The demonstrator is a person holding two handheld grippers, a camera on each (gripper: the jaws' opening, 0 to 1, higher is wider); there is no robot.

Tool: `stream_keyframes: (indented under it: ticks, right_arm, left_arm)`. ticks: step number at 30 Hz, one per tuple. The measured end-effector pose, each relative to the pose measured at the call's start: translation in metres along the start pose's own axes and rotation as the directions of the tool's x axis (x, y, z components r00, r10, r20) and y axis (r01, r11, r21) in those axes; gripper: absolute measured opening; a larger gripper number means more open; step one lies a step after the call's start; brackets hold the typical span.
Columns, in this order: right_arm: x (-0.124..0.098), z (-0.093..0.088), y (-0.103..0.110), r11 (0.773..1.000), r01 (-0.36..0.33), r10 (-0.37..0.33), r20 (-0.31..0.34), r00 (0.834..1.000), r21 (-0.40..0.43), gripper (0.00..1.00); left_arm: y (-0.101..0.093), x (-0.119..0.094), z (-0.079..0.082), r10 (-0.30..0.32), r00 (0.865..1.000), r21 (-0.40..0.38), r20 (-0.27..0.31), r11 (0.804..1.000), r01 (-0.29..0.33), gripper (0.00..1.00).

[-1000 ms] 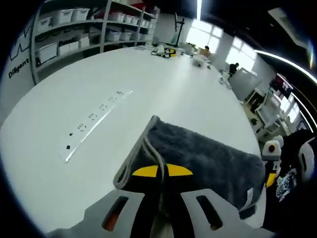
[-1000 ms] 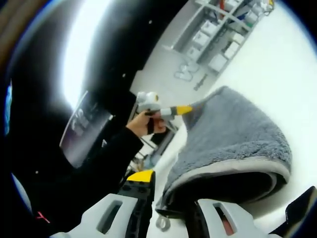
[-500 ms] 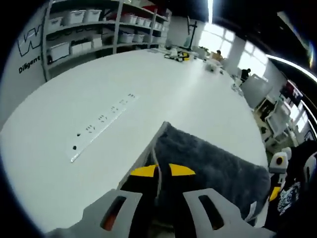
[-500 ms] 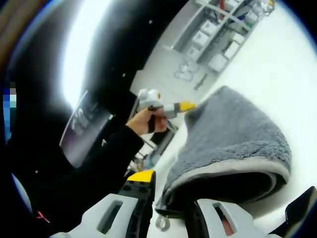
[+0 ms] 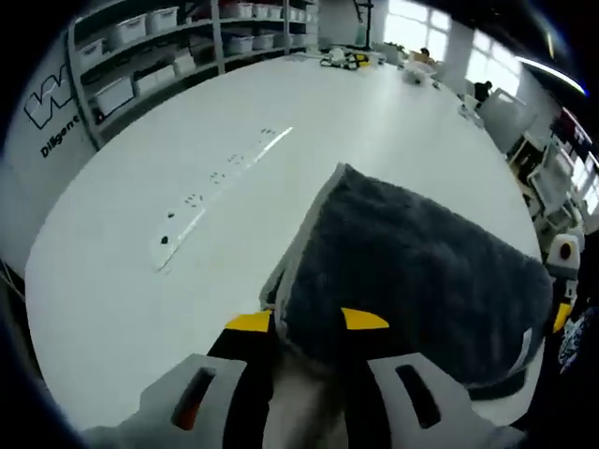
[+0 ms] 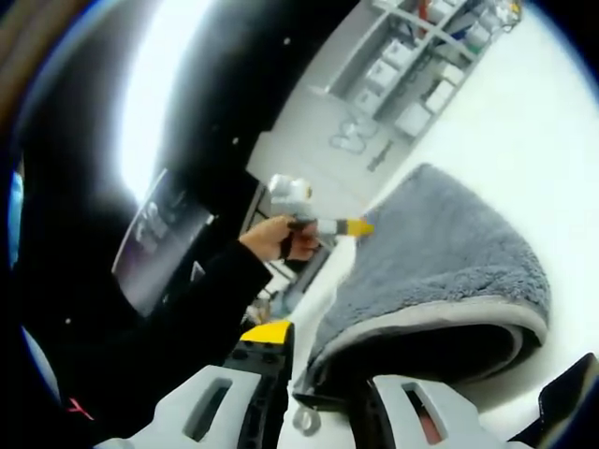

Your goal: Open the folded towel by lifting each exposed corner and separating the folded layers until the towel lies flat within the target outline without major curled edges

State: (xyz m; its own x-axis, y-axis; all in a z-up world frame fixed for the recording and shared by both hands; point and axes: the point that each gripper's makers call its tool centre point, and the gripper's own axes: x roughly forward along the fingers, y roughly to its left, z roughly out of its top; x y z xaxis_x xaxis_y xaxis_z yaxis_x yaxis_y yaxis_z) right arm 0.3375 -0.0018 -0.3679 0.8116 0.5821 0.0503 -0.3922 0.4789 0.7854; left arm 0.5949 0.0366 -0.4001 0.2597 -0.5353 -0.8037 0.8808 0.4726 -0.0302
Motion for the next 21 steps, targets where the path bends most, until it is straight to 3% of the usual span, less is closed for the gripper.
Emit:
stream_keyframes:
  ticks: [2,7,13,14,17,19,21]
  right_arm:
    - [0.000,0.000,0.000,1.000,0.001,-0.001,-0.001,1.000,-0.001,0.16]
    - [0.000,0.000,-0.001,1.000,0.004,-0.004,0.000,1.000,0.003,0.16]
    - [0.000,0.002,-0.003,1.000,0.009,-0.009,0.009,1.000,0.019,0.09]
    - [0.000,0.003,-0.004,1.000,0.011,-0.012,0.012,1.000,0.024,0.07]
    - [-0.001,0.005,-0.006,0.999,0.013,-0.014,0.022,1.000,0.045,0.04]
    - [-0.002,0.009,-0.005,0.997,0.007,-0.010,0.039,0.999,0.075,0.03]
    - [-0.004,0.014,-0.005,0.995,-0.003,-0.004,0.065,0.998,0.104,0.02]
  left_arm:
    - [-0.001,-0.001,0.003,0.007,1.000,0.008,0.016,1.000,-0.007,0.09]
    - [-0.007,-0.007,0.013,-0.007,0.999,0.001,0.041,1.000,0.007,0.05]
    - [-0.011,-0.017,0.019,-0.008,0.998,0.035,0.059,0.999,0.006,0.06]
    - [-0.016,-0.018,0.018,-0.032,0.998,0.026,0.056,0.999,0.030,0.06]
    - [-0.018,-0.021,0.021,-0.003,0.998,0.047,0.062,0.999,0.000,0.06]
    - [-0.018,-0.023,0.023,-0.016,0.998,0.018,0.063,1.000,0.015,0.05]
    - [-0.021,-0.026,0.026,-0.021,0.998,-0.066,0.064,0.997,0.025,0.04]
